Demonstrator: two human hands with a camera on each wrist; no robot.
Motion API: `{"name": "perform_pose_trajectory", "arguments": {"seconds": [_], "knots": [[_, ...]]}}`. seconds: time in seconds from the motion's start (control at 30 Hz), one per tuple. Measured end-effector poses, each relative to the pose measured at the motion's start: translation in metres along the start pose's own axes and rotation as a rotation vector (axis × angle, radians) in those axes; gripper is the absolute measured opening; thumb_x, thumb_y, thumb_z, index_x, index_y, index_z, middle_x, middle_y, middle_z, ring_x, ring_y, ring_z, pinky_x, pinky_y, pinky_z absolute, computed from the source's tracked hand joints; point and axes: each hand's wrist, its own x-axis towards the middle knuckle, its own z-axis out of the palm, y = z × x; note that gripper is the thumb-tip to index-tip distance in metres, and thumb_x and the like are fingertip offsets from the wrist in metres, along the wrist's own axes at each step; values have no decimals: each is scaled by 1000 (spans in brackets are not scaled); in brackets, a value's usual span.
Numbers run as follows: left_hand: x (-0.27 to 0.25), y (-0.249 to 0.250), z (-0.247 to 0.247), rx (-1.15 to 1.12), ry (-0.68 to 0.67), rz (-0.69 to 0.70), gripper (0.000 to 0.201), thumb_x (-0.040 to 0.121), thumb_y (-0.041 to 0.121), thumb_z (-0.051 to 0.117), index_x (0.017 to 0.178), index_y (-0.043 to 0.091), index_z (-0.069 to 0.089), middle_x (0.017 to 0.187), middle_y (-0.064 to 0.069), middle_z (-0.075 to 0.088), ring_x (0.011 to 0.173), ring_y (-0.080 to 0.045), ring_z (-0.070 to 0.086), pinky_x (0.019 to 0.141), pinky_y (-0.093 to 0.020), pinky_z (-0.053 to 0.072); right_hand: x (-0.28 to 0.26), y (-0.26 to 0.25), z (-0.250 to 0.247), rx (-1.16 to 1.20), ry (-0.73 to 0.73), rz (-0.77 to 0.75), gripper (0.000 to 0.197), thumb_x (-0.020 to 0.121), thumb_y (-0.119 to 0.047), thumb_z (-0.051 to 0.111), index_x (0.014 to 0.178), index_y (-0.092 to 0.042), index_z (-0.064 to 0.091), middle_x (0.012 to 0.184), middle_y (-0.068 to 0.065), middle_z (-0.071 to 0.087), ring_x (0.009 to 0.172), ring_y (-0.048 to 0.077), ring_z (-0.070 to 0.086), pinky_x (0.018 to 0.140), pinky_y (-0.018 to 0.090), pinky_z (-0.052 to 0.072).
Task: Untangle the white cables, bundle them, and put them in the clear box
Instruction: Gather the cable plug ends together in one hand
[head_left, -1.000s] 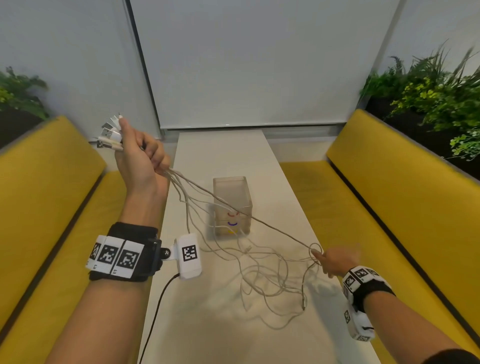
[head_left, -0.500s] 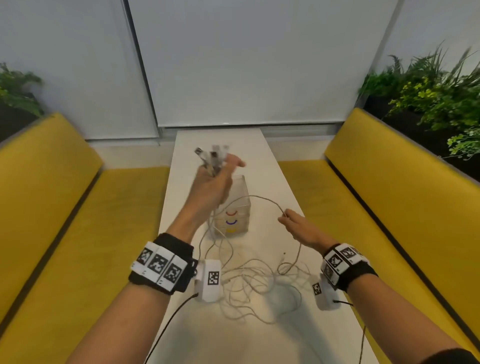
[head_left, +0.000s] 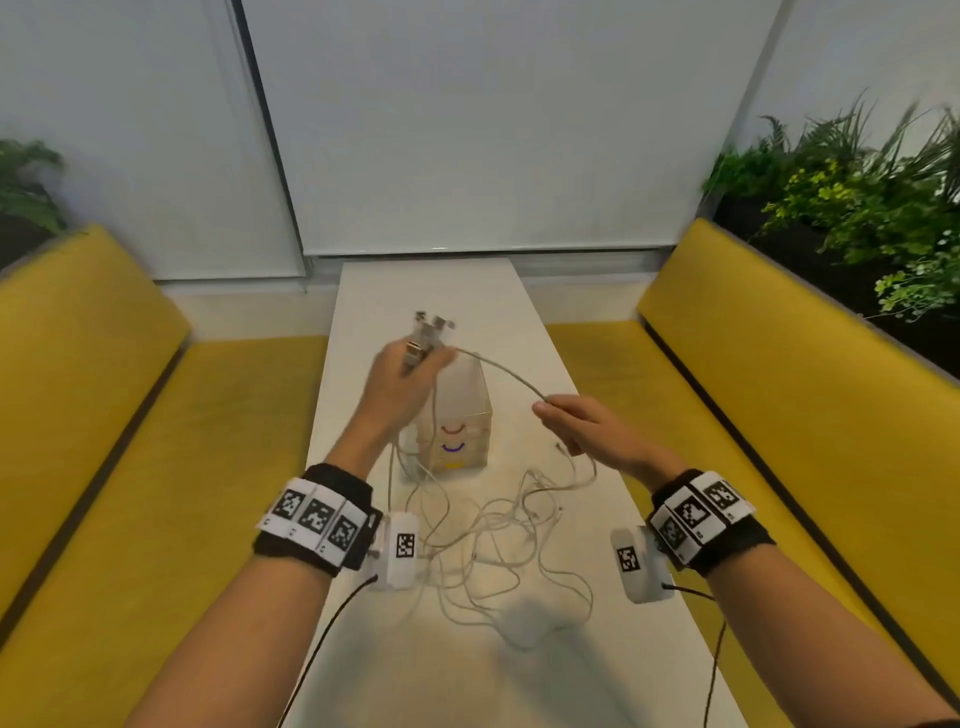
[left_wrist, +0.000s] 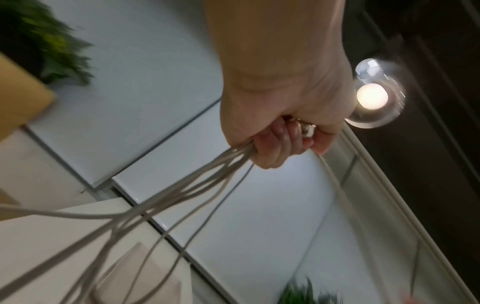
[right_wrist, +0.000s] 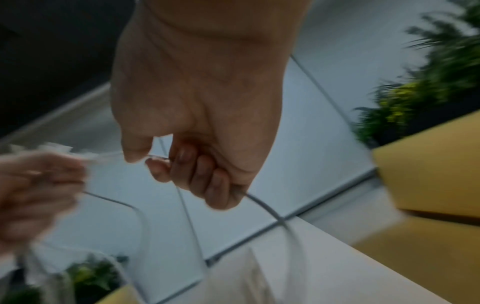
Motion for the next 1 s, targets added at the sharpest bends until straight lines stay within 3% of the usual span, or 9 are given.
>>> {"name": "perform_pose_trajectory", "arguments": {"seconds": [0.1,0.23,0.3,0.37,0.47,0.57,0.77,0.9,1.0], "knots": [[7,6,-25,-117,110,-5,39,87,28,66,57,27,41,48,15,32,43,-8,26,50,-32,21,-12,25,-6,-44,86,172,62,93,-72,27,62,-19,34,57,-5,30,53,13,25,57,30,26],[-1,11,-35,-34,-194,26,34,84,38,66,70,8,64,50,4,34,44,-15,27,49,-31,22,-28,43,-7,-72,-123,375,61,91,-66,45,56,-16,48,55,2,41,49,12,35,56,24,36],[-5,15,-35,-88,-265,22,33,90,37,64,80,6,71,52,-1,27,46,-19,20,46,-29,18,-29,53,-7,-180,-322,511,48,87,-56,63,75,-11,73,69,3,64,62,12,57,67,25,51],[-6,21,-36,-190,-272,-9,31,97,32,61,84,5,71,53,0,24,45,-17,18,43,-25,17,-28,69,-7,-359,-428,624,38,87,-46,69,103,-13,77,97,1,75,91,15,69,86,28,56],[-7,35,-42,-400,-254,-65,36,98,34,55,72,10,59,49,3,25,39,-11,20,39,-21,14,-24,88,-7,-699,-362,636,32,96,-28,58,123,-15,69,129,2,67,118,20,62,101,34,50],[-6,52,-52,-599,-268,-84,41,95,42,53,64,18,42,47,6,25,37,-7,20,37,-18,11,-17,100,-3,-632,-170,515,37,99,-9,41,128,-15,63,136,2,60,127,20,55,106,34,43],[0,71,-57,-701,-395,-52,53,95,50,54,63,20,25,48,3,16,37,-9,12,37,-15,7,19,80,21,-256,52,221,38,97,0,38,120,-14,65,124,1,66,114,14,59,99,32,47],[-3,68,-66,-690,-462,-89,58,82,54,71,61,20,29,47,3,19,37,-9,12,36,-12,10,29,86,41,-331,-57,448,22,92,-1,48,100,-12,66,97,4,69,81,13,64,74,29,56],[-6,66,-78,-692,-451,-89,53,82,53,71,59,21,36,44,7,27,37,-9,12,36,-10,12,11,133,63,-604,-168,672,29,92,-31,64,107,-6,61,107,11,67,96,24,67,82,32,56]]}}
